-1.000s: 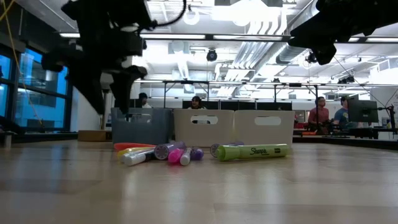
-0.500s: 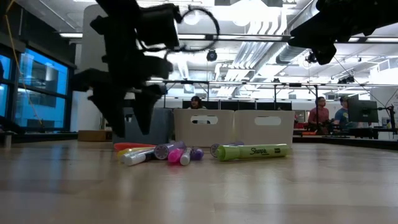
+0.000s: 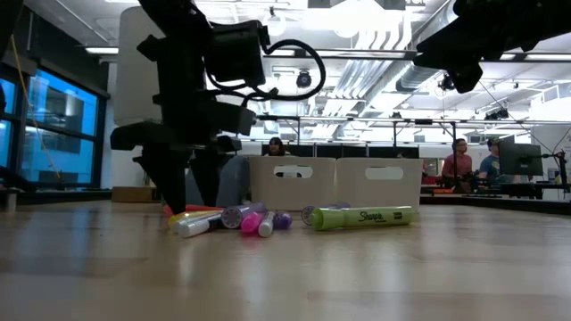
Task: Pick & Place Markers
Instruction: Put the orange pen into the black bin
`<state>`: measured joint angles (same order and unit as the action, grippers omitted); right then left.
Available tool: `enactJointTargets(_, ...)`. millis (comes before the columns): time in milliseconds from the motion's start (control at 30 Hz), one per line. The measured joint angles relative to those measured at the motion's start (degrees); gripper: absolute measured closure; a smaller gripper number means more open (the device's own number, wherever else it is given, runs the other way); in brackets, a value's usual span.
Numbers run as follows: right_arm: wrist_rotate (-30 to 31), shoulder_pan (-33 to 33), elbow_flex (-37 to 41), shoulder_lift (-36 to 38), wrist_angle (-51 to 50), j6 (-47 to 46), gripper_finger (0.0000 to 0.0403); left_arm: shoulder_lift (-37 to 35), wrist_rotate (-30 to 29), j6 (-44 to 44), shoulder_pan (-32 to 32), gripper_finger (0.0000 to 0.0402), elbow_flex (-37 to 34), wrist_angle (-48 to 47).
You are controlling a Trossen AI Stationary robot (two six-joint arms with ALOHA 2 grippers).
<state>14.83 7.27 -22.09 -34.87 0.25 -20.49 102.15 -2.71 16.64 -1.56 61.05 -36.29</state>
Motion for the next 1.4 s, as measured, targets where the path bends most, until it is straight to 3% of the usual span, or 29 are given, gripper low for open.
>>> enactJointTargets(267,0.0,0.0,0.0,0.0,0.0,0.0,0.0299,0.0,2.0,0.0,-1.0,0.0123,-0.1,0.1)
enactJointTargets(467,0.0,0.0,0.0,0.0,0.0,0.0,0.0300,1.7,5.4,-0.1,-2.1,0.0161,-0.1,0.6)
enactJointTargets(700,0.0,0.0,0.0,0.0,0.0,0.0,0.0300,1.8,3.9,-0.4,-2.6,0.0197,-0.1,0.4)
enactJointTargets(1133,0.0,0.0,0.0,0.0,0.0,0.0,0.0299,1.8,-0.8,-0.5,-3.3,0.0200,-0.2,0.0)
enactJointTargets(1400,0.0,0.0,0.0,0.0,0.0,0.0,0.0299,1.1,-1.6,4.2,-4.6,0.0200,-0.2,0.8)
